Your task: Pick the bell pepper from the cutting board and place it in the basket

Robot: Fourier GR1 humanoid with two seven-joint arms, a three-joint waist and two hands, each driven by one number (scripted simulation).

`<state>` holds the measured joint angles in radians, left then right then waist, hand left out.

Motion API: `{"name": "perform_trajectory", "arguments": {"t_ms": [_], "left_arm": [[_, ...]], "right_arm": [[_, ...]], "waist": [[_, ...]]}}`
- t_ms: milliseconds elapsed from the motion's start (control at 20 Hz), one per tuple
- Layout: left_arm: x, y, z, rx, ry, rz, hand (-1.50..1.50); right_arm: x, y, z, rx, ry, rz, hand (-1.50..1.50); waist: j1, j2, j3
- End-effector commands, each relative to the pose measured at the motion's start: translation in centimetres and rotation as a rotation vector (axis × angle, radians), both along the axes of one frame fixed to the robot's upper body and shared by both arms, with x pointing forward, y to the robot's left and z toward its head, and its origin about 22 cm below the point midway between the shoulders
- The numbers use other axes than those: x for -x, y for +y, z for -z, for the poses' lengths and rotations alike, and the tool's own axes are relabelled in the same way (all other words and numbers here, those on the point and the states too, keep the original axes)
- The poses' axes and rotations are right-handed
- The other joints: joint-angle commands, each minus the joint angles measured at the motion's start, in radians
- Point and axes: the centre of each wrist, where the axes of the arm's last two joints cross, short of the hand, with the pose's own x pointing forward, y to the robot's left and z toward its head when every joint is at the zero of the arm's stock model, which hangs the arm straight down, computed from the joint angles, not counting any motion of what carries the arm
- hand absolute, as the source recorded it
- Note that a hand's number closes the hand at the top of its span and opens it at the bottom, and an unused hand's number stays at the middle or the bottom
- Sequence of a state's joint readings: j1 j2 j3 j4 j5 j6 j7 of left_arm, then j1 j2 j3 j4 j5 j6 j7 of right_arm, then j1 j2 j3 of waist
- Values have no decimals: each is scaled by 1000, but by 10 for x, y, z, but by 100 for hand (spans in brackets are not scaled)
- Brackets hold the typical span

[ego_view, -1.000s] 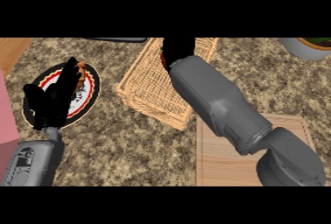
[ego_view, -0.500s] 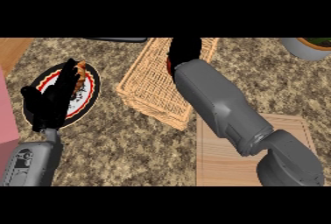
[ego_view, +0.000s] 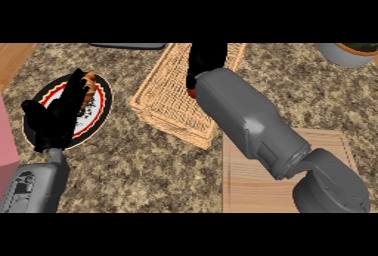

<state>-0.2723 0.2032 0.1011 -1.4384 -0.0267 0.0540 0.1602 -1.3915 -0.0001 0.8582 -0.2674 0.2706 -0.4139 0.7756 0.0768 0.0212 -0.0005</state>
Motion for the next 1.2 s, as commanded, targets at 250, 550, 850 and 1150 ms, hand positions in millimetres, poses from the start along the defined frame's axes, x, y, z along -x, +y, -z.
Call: {"name": "perform_trajectory", "arguments": {"t_ms": [250,550,850,1150], "left_arm": [[0,10,-5,-1,1,-29,0],[10,13,9,5,30,-68,0],[35,43,11,-5,34,-101,0],[29,22,20,-13,30,-113,0]], "right_arm": [[1,15,-33,-405,-227,106,-150],[-5,-15,-16,-564,-273,189,-150],[4,-52,-8,-651,-237,177,-150],[30,-100,2,-693,-285,99,-150]], "waist": [[-29,-10,1],[-76,-22,1],[-104,-38,1],[-106,-32,1]]}}
